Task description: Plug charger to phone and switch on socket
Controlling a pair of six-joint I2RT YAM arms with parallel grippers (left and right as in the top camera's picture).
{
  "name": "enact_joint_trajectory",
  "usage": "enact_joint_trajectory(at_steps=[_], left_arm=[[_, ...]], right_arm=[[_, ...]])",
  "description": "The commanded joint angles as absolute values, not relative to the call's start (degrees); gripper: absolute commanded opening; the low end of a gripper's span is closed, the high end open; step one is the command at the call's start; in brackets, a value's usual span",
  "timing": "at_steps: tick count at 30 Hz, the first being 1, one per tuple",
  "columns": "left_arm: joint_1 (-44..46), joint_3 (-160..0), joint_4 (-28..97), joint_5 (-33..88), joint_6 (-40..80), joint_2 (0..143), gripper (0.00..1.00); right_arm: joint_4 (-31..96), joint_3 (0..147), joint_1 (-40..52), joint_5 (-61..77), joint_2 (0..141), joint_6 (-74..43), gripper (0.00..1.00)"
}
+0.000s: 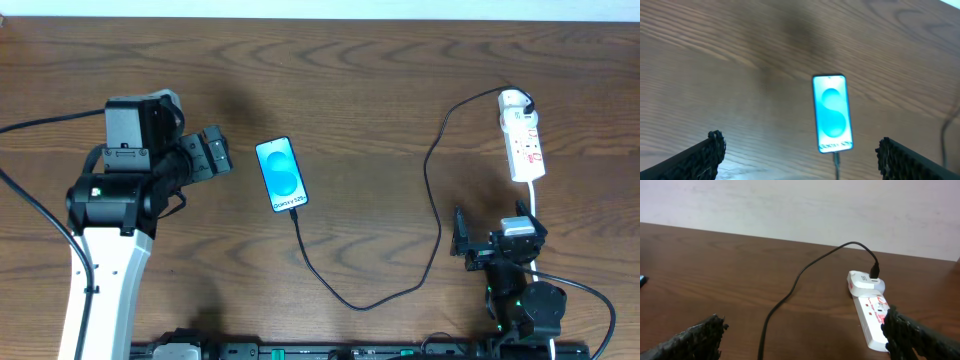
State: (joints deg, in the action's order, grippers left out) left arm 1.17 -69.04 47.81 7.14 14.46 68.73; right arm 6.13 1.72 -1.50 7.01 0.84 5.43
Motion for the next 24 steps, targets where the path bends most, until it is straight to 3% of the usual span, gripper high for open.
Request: enact_joint_trajectory(at_steps=[1,10,24], left_arm=[[0.93,-69.23,48.07,3.77,12.91,68.27,0.99],[0.93,-66.11,47.37,-1.83,12.67,59.16,0.99],[0.93,-48.01,30.79,-2.57,11.77,39.35,0.99]], right_arm=[[5.82,1.28,-0.91,6.76,0.3,4.75,0.99],[5.82,1.28,-0.91,6.76,0.3,4.78,0.99],[5.82,1.28,-0.91,6.76,0.3,4.75,0.99]])
